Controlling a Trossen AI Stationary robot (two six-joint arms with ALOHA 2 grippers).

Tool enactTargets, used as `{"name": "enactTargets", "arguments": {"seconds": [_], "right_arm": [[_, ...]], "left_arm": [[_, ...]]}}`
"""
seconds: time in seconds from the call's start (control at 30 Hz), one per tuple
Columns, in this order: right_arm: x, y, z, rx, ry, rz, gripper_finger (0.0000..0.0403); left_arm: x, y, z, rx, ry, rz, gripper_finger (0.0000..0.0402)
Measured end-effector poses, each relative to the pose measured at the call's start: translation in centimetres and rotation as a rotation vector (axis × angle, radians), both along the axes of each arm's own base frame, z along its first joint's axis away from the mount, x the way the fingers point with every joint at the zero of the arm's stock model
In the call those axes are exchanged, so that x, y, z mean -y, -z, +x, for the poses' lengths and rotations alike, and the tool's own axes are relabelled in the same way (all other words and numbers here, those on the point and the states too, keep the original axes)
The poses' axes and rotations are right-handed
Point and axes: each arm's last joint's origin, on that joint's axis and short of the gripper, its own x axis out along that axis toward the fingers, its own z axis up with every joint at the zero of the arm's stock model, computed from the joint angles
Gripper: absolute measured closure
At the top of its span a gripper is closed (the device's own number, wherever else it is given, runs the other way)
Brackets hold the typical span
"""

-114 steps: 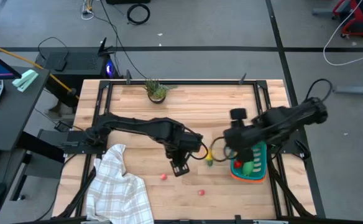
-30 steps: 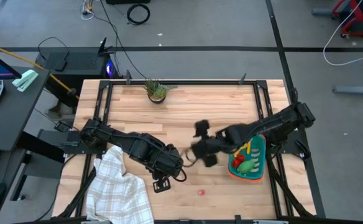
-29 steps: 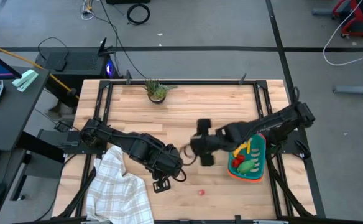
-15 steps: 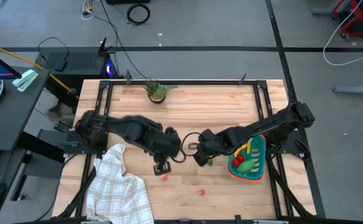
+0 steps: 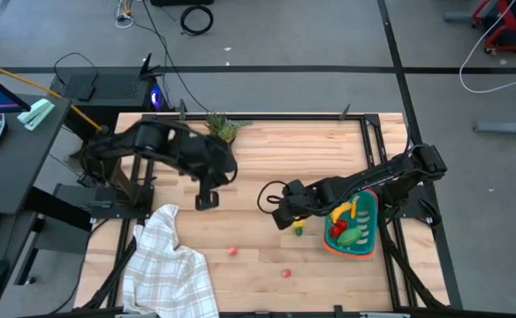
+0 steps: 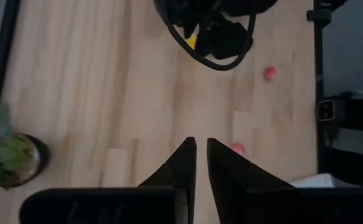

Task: Pick and placing Produce into tupperware
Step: Put the yellow pineapple into the blue basket

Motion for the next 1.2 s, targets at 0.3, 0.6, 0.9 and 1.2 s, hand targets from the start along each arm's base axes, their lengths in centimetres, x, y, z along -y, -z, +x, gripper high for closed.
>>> {"name": "enactTargets", "arguments": {"seconds": [0.3,0.6,0.9,1.2], "right_arm": [[0.3,0.3,-0.8,-0.103,0.077,0.087,0.0096],[-1.4,0.6,-1.7,-0.158,0.200,0.144,0.0082],[-2.5,1.6,-2.7,-0.161,0.337,0.144,0.0082],[-2.2,3.0,-2.4,-0.088,0.368,0.169,0.0082]], "left_arm": [[-3.2,-0.2,-0.1,0.003,0.033,0.091,0.0363],[-5.7,-0.2,-0.1,-0.005,-0.005,0.123,0.0365],[-6.7,-0.2,-0.2,-0.009,-0.016,0.137,0.0365],[-6.8,-0.2,-0.2,-0.012,-0.005,0.146,0.0374]]}}
